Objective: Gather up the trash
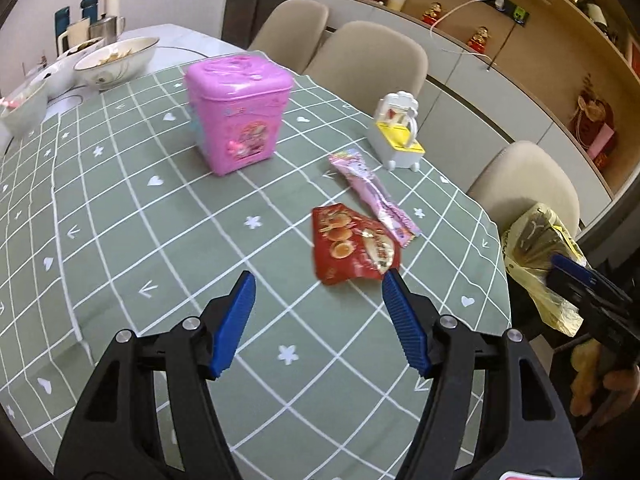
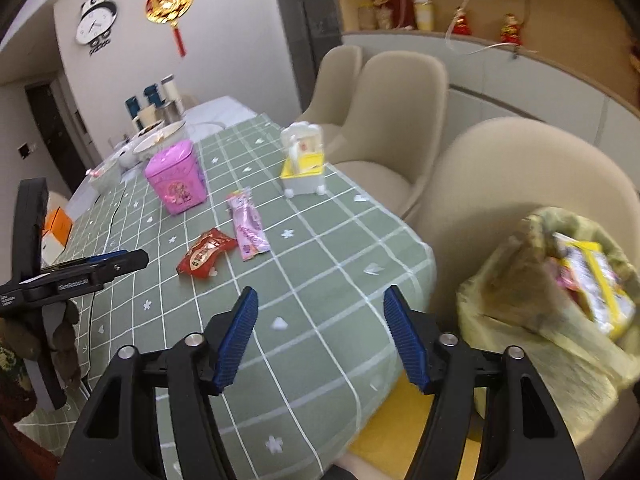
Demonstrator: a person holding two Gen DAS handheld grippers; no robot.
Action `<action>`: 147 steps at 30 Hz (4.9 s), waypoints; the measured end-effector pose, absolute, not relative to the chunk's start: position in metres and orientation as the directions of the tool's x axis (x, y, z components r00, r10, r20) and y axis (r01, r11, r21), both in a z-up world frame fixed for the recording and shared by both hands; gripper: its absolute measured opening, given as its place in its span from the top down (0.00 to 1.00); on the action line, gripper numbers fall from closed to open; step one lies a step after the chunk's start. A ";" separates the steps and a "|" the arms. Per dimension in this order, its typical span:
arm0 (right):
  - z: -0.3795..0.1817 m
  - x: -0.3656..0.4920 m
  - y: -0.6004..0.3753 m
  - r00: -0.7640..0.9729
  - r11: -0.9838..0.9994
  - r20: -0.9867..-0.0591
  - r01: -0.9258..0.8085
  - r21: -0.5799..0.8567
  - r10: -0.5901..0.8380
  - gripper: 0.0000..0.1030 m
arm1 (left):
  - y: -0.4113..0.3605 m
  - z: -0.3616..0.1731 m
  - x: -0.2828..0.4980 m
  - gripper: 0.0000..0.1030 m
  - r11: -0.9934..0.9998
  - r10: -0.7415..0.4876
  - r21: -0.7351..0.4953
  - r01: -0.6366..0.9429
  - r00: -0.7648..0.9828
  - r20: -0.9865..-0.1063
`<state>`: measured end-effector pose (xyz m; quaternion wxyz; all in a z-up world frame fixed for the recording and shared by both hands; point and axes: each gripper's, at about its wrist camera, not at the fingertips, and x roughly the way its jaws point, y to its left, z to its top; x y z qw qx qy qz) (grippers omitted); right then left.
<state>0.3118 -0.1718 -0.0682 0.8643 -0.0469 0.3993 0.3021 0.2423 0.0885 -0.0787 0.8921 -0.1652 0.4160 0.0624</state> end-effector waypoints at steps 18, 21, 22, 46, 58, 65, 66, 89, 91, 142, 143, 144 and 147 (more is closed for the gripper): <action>-0.128 0.406 0.001 0.348 0.670 -0.789 -0.735 0.106 0.507 0.58 | 0.122 -0.083 0.217 0.39 0.905 0.010 -0.258 -0.338 0.624 -0.782; -0.131 0.413 0.002 0.336 0.663 -0.794 -0.741 0.109 0.506 0.61 | 0.121 -0.086 0.219 0.39 0.906 -0.003 -0.262 -0.332 0.615 -0.788; -0.130 0.413 -0.002 0.329 0.660 -0.795 -0.743 0.116 0.509 0.74 | 0.119 -0.087 0.220 0.39 0.908 -0.009 -0.264 -0.324 0.617 -0.787; -0.084 0.320 -0.191 0.472 0.836 -0.732 -0.490 0.245 0.491 0.80 | 0.059 -0.120 0.323 0.40 0.976 -0.024 -0.140 -0.169 0.553 -0.833; -0.077 0.296 -0.193 0.484 0.836 -0.721 -0.491 0.245 0.496 0.80 | 0.048 -0.091 0.299 0.76 0.982 -0.037 -0.138 -0.129 0.587 -0.809; -0.058 0.279 -0.195 0.523 0.832 -0.690 -0.511 0.216 0.500 0.80 | 0.046 -0.061 0.273 0.78 0.973 -0.093 -0.206 -0.107 0.635 -0.767; -0.055 0.278 -0.196 0.530 0.832 -0.684 -0.512 0.214 0.502 0.80 | 0.043 -0.055 0.268 0.79 0.973 -0.100 -0.211 -0.098 0.642 -0.761; 0.062 0.269 -0.356 0.799 0.941 -0.513 -0.335 0.056 0.315 0.80 | -0.128 0.079 0.296 0.79 0.918 -0.394 -0.268 0.292 0.747 -0.535; 0.064 0.274 -0.377 0.811 0.956 -0.517 -0.290 0.049 0.273 0.80 | -0.154 0.074 0.314 0.79 0.900 -0.437 -0.270 0.343 0.718 -0.542; -0.033 0.356 -0.376 0.676 0.957 -0.686 -0.267 0.111 0.269 0.43 | -0.072 -0.003 0.232 0.16 0.987 0.000 -0.119 -0.109 0.738 -0.675; -0.024 0.340 -0.371 0.687 0.953 -0.669 -0.283 0.112 0.283 0.43 | -0.069 -0.003 0.223 0.15 0.986 0.018 -0.109 -0.124 0.737 -0.676; -0.019 0.330 -0.367 0.693 0.949 -0.659 -0.293 0.113 0.292 0.43 | -0.066 -0.001 0.213 0.15 0.985 0.036 -0.103 -0.141 0.738 -0.674; 0.002 0.283 -0.350 0.708 0.928 -0.611 -0.346 0.137 0.354 0.43 | -0.060 0.009 0.181 0.15 0.975 0.118 -0.066 -0.211 0.748 -0.653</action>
